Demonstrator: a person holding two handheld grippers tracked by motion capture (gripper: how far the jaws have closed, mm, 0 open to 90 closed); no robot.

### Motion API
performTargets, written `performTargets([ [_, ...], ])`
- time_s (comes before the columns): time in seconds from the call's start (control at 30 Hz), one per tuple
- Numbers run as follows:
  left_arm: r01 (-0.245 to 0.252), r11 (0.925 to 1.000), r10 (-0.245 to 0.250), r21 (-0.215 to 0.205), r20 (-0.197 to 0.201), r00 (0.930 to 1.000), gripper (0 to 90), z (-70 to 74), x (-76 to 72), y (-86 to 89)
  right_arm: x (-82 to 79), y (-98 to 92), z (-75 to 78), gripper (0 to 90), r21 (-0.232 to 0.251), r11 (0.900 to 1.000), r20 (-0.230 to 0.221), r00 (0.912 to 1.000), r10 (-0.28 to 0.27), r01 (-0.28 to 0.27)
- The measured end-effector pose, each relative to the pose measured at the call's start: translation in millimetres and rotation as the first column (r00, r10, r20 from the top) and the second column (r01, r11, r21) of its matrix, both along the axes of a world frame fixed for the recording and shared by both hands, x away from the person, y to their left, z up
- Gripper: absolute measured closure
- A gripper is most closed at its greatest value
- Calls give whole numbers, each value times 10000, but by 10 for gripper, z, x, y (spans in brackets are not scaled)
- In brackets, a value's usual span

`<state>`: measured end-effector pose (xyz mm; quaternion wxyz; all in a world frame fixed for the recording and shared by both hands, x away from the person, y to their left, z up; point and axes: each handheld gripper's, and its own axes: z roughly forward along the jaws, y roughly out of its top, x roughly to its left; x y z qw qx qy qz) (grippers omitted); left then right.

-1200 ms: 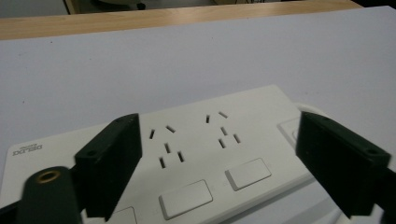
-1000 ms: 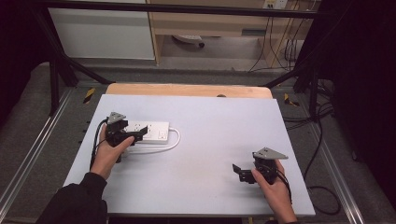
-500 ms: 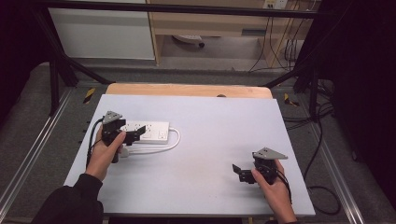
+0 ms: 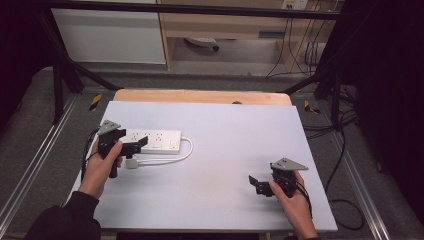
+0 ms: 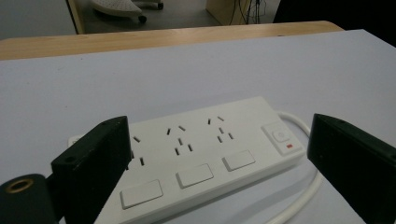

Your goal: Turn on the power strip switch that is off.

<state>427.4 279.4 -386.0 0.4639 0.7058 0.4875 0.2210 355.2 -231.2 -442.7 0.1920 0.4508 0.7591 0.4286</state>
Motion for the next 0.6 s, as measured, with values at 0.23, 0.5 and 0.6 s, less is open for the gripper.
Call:
performTargets([
  [0.23,-181,9998,180,-127,-98,9998,71,-32,-111,149,0,3,-1,27,-3,10000,-39,10000,-3,3],
  [0.5,-326,9993,323,-187,-154,9994,71,-106,-262,301,2,4,-3,27,9,10000,-37,10000,-14,14],
  [0.6,-355,9992,353,-178,-132,9993,71,-119,-297,344,1,0,-1,26,2,10000,-23,10000,-9,9],
])
